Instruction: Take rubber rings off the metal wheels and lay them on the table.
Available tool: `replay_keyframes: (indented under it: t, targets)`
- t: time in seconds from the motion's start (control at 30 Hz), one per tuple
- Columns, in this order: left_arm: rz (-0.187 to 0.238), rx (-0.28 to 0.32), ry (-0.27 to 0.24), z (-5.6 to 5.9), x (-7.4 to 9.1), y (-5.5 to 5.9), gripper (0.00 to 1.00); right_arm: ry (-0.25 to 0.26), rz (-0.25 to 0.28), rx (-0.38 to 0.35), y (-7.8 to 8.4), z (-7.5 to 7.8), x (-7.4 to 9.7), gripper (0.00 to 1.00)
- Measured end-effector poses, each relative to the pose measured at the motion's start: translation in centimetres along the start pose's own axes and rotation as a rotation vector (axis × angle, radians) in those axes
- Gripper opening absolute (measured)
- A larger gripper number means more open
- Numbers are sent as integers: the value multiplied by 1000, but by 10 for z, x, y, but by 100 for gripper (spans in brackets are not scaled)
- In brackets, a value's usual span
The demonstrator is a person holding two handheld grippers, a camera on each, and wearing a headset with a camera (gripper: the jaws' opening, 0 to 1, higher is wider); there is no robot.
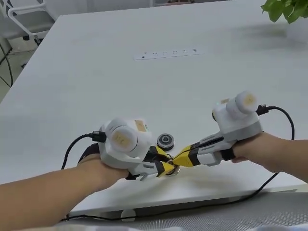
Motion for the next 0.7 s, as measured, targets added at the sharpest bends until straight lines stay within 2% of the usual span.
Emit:
replay_keyframes:
  t: [0.33,0.43,0.6,0.7]
  targets:
    - [0,12,23,1,0,-1,15,4,-7,13,4,2,2,0]
    - [0,12,43,4,0,-1,21,5,-9,27,3,2,3,0]
    - [-11,-3,51,6,0,-2,25,3,-7,27,2,-2,3,0]
    - [-6,14,64,6,3,-2,29,-1,-4,29,1,-4,3,0]
Point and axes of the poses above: the centre of the closed fingertips' face, and the gripper's own axes: x roughly backward along the fingers, z roughly to its right, y roughly out of its underside, the point moved 7 cm from there along x, roughly backward along the fingers, and after that the axes turned 2 degrees about z, right-handed, at the moved point
